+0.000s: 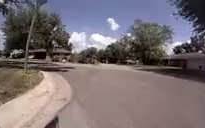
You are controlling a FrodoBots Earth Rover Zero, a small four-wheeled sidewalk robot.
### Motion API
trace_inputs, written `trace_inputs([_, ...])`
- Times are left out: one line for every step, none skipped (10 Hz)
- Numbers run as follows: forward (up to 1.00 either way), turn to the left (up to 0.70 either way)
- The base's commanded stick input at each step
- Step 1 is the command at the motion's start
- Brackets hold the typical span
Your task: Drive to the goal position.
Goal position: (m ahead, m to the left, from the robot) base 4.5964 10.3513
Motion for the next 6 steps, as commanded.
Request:
trace_inputs([1.00, 0.00])
trace_inputs([1.00, 0.00])
trace_inputs([1.00, 0.00])
trace_inputs([1.00, 0.00])
trace_inputs([1.00, 0.11])
trace_inputs([1.00, 0.34])
